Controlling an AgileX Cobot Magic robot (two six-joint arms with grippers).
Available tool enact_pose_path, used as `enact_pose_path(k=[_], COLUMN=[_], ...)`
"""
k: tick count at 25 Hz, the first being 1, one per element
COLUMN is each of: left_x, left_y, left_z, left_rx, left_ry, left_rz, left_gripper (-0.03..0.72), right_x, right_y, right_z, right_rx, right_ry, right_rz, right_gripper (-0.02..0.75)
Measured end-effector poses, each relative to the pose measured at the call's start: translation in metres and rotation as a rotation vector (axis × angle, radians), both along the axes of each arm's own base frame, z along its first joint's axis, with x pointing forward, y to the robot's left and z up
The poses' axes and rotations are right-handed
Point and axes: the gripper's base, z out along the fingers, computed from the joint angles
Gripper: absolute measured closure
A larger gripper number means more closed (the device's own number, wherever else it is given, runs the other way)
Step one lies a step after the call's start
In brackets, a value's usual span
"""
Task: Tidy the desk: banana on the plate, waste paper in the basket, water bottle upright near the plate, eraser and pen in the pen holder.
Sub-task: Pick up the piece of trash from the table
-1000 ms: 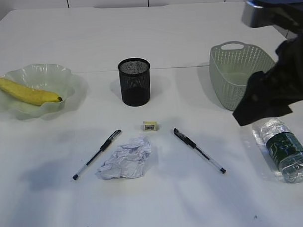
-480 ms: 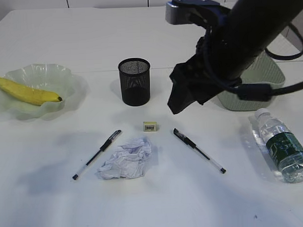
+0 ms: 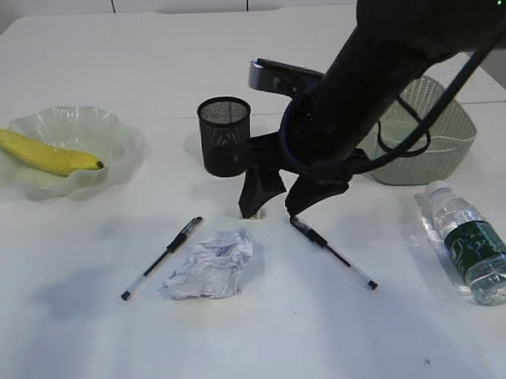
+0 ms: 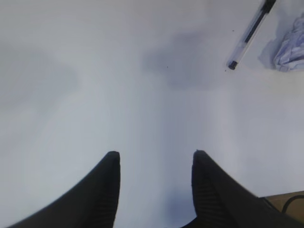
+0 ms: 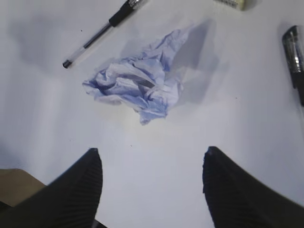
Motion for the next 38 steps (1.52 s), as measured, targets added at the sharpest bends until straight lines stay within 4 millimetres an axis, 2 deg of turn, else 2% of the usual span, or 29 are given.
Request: enact_pose_path(k=[5, 12, 18, 22, 27, 33, 38], left_x=[0.001, 0.002, 0.004, 0.008, 0.012, 0.015, 0.016], left_y=[0.0, 0.0, 0.0, 0.0, 0.0, 0.0, 0.0], left_z=[0.0, 0.001, 0.001, -0.003, -0.009, -0.01, -0.01], left_rx=[0.0, -0.001, -0.001, 0.0, 0.0, 0.0, 0.0], left_ry=[-0.006, -0.024, -0.041, -0.023, 0.002, -0.003, -0.013], left_rz=[0.001, 0.003, 0.006, 0.006, 0.007, 0.009, 0.01], left_gripper=[0.35, 0.347, 0.281, 0.244, 0.238, 0.237, 0.237], right_x=[0.011, 0.019, 0.023, 0.025, 0.027, 0.03, 0.031], right_y=[0.008, 0.016, 0.02, 0.023, 0.028, 0.031, 0.032], right_z=[-0.019, -0.048, -0.072, -0.077, -0.09, -0.093, -0.097], right_rx=[0.049, 0.083, 0.079, 0.107, 0.119, 0.132, 0.133], right_ry=[0.022, 0.113, 0.167, 0.176, 0.202, 0.178, 0.188], right_rz=[-0.074, -0.125, -0.15, -0.181, -0.206, -0.227, -0.236], right_gripper=[0.241, 0.2, 0.2, 0.2, 0.2, 0.2, 0.255])
